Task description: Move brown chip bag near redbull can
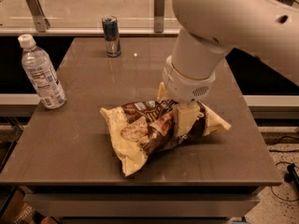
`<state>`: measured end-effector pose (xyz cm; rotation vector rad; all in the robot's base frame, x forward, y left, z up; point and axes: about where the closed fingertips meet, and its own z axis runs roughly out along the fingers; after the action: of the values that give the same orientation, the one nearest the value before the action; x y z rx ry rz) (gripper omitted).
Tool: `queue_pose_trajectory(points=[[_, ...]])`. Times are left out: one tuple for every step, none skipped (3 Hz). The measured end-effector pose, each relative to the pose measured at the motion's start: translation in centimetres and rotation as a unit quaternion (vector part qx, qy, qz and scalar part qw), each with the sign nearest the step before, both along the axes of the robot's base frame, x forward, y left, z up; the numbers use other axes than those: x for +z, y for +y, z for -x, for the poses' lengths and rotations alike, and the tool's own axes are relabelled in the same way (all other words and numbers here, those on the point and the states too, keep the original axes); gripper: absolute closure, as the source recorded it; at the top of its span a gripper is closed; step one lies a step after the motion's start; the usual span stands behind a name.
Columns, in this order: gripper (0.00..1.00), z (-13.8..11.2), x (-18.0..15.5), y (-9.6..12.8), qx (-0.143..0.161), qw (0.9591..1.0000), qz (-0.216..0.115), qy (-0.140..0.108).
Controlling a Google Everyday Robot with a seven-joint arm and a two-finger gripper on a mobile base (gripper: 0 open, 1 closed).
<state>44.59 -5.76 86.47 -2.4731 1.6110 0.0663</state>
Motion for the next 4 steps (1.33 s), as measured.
queue_pose_trajectory(points=[[1.0,-2.0,1.7,-0.4,0.005,1.0,-0.004,-0.004],[1.0,-4.0,3.4,-0.8,0.007,0.9999,-0.007,-0.014],[1.0,-5.6,4.7,-0.9,0.009,0.9996,-0.009,-0.025],[1.0,-7.2,6.1,-1.1,0.008,0.9993,-0.01,-0.036]])
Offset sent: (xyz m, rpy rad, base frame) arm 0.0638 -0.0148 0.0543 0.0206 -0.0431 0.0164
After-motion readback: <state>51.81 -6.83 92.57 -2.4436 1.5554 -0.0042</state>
